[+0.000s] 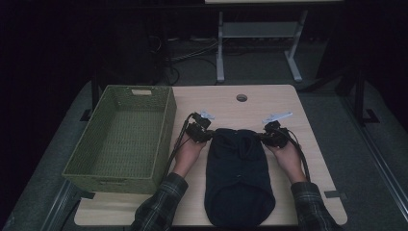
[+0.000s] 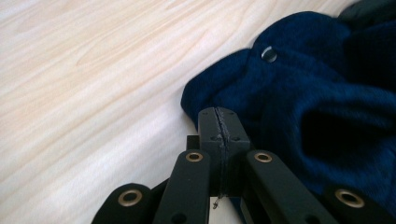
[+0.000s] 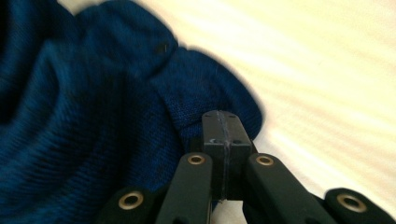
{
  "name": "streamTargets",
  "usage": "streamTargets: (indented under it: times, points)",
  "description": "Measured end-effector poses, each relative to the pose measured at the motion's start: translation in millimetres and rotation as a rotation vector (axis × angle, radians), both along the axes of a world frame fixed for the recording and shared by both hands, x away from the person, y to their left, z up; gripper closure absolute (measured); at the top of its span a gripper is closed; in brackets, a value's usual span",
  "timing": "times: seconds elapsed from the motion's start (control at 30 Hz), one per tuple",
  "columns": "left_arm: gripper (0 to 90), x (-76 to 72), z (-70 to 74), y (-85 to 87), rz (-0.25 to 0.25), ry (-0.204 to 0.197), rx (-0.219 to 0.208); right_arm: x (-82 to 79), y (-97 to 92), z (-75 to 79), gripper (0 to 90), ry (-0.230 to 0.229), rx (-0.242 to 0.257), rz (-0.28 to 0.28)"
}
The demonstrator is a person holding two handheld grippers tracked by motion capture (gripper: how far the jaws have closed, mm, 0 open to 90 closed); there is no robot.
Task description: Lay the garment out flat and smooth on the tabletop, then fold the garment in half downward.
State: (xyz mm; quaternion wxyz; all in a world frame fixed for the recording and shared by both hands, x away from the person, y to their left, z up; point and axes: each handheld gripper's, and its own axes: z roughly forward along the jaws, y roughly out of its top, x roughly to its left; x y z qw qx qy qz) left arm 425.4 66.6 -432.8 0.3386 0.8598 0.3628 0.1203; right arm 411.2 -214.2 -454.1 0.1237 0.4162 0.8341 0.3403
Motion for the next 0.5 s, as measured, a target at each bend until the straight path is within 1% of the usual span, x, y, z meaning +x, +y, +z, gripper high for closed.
streamTargets:
  times: [0.07,0.1,0.2,0.23,0.27,0.33,0.37,0.4,0.43,0.47,0.5]
  points:
    - [89.7,3.3,-1.2,-3.0,-0.002,0.003,0.006,2.4,1.1,-7.2,90.0,0.014,-0.015,0.013]
    - [89.4,5.5,-1.7,-4.0,-0.006,0.008,0.006,2.7,1.5,-8.4,90.0,0.015,-0.018,0.017]
    - [88.3,12.6,-2.4,-5.0,0.003,0.005,-0.010,2.1,3.0,-7.2,90.0,0.004,-0.037,0.025]
    - [87.9,14.9,-2.0,-4.9,0.004,0.005,-0.016,1.4,2.2,-5.3,89.9,-0.005,-0.032,0.026]
    - [87.2,17.1,-1.5,-5.0,0.003,0.007,-0.021,0.9,0.5,-2.7,89.6,-0.017,-0.016,0.023]
    - [85.7,21.9,-0.2,-5.6,-0.003,0.008,-0.019,1.3,-5.2,2.7,84.3,-0.049,0.008,0.001]
    - [84.8,23.7,0.1,-6.0,-0.008,0.005,-0.021,3.6,-7.5,5.1,81.2,-0.036,0.015,0.003]
    - [84.2,24.9,0.2,-6.6,-0.007,0.008,-0.023,6.6,-8.6,7.3,79.6,-0.018,0.012,-0.003]
    - [83.1,27.2,0.1,-7.3,-0.012,0.010,-0.016,8.2,-9.3,9.4,77.7,-0.026,0.008,-0.003]
    - [81.1,28.7,-0.8,-8.5,-0.011,0.013,-0.021,9.2,-10.5,12.7,76.9,-0.056,0.014,-0.013]
    - [79.6,29.8,-1.4,-9.0,-0.012,0.013,-0.016,12.3,-11.3,15.1,74.3,-0.039,0.023,-0.010]
